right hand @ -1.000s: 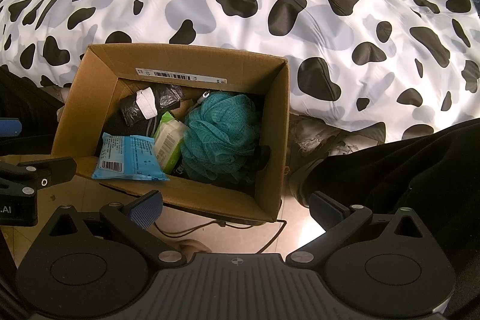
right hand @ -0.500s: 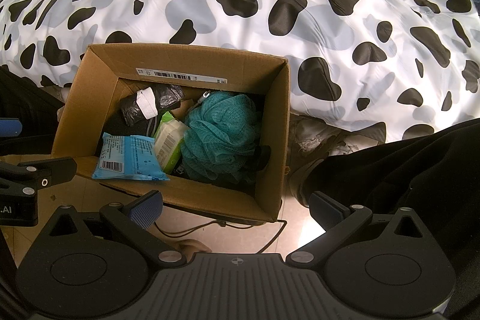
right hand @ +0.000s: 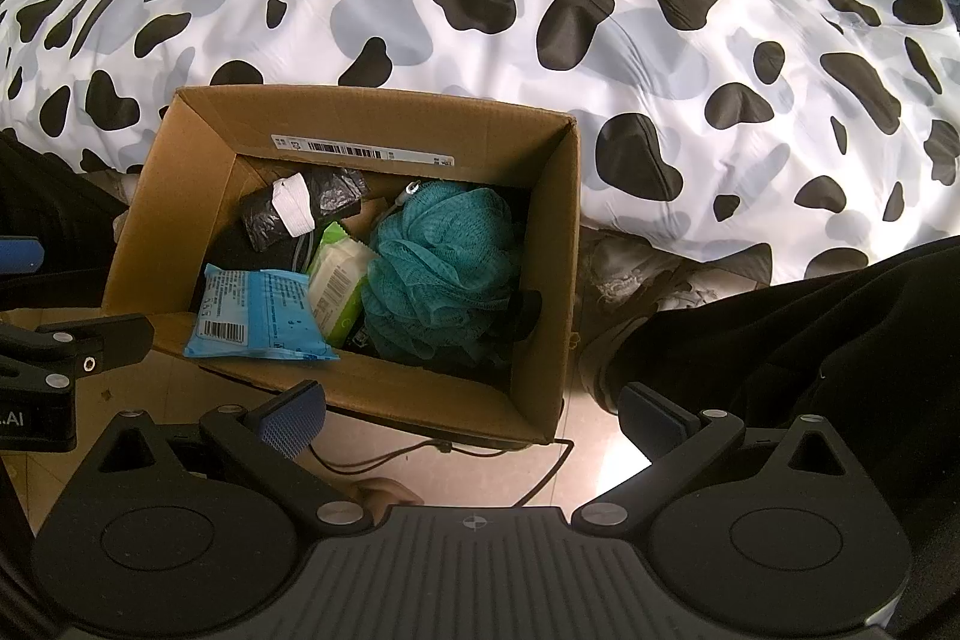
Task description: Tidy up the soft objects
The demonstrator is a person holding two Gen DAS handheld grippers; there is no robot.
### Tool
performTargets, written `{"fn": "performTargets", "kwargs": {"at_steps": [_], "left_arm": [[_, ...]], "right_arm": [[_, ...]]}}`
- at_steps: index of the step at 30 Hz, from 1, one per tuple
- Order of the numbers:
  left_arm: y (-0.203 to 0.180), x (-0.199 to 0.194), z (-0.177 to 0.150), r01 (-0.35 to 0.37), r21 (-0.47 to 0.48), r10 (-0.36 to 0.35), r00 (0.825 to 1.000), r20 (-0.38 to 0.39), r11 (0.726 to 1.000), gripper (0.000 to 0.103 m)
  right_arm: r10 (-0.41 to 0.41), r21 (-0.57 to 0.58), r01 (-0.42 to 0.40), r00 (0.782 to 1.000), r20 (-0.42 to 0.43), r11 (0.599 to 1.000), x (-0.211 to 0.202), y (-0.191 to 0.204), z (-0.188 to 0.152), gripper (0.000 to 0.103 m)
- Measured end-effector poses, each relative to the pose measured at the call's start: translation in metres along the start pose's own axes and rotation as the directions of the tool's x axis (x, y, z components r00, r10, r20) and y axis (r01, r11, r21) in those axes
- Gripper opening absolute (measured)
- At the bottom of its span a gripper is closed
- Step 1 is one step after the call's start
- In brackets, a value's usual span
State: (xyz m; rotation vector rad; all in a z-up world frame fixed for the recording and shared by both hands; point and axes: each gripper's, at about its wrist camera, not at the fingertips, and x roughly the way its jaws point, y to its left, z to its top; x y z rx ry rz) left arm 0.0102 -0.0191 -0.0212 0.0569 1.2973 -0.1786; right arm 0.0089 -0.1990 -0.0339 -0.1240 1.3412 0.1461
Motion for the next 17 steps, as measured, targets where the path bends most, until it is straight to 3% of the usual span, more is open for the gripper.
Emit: {"fn": "performTargets", "kwargs": {"at_steps": [17], "left_arm": [[0.0045,0.0003,-0.0018,0.003,-0.019,-0.003,1.000,0.012,1.000,0.103]], "right_arm": [[0.001,0.001,-0.001,1.000,0.000,1.000,0.0001,0.0000,0.0000,0.103]]}}
